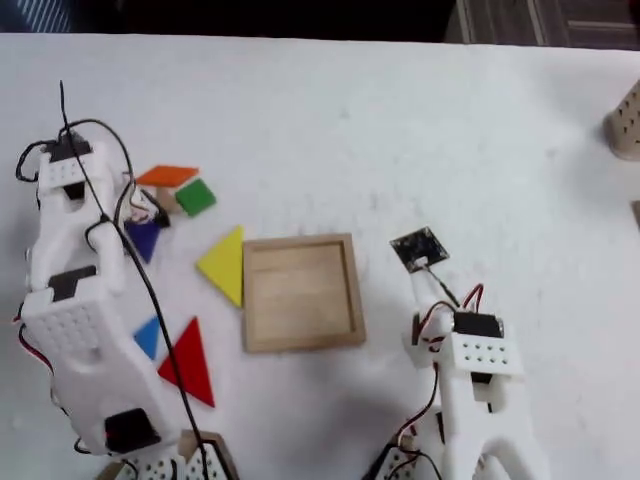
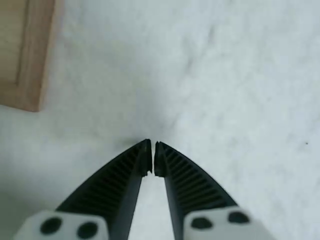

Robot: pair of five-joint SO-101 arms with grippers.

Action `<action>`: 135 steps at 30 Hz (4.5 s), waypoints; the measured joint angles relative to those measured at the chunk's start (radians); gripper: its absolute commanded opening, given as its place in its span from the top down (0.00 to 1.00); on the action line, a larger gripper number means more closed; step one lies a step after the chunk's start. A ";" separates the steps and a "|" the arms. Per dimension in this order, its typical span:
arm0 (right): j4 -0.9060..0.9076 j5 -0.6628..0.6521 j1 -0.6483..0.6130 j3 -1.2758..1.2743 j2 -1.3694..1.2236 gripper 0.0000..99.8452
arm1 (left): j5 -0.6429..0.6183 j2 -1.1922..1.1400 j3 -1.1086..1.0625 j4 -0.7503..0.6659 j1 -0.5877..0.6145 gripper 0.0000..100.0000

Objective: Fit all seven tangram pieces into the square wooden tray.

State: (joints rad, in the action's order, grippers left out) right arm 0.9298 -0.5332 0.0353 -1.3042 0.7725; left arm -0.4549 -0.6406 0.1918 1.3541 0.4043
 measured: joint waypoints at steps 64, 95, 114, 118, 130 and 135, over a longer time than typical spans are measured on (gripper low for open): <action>0.000 0.000 0.002 -0.003 0.000 0.98 | 0.370 0.901 -0.865 -0.358 -0.773 0.92; 0.000 0.000 0.002 -0.003 0.000 0.98 | 0.259 0.806 -0.872 -0.523 -0.815 0.75; 0.000 0.000 0.000 -0.003 0.000 0.98 | 0.186 0.806 -0.896 -0.523 -0.680 0.99; 0.000 0.000 0.000 -0.003 0.000 0.98 | 0.207 0.806 -0.896 -0.523 -0.658 0.96; 0.000 0.000 0.000 -0.003 0.000 0.98 | 0.258 0.709 -0.933 -0.516 -0.746 0.98; 0.000 0.000 0.000 -0.003 0.000 0.98 | 0.258 0.654 -0.908 -0.433 -0.769 0.98</action>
State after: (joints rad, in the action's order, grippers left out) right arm 0.9298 -0.5332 0.0353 -1.3073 0.7725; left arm -0.1972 0.0130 -0.7165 0.9214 -0.3644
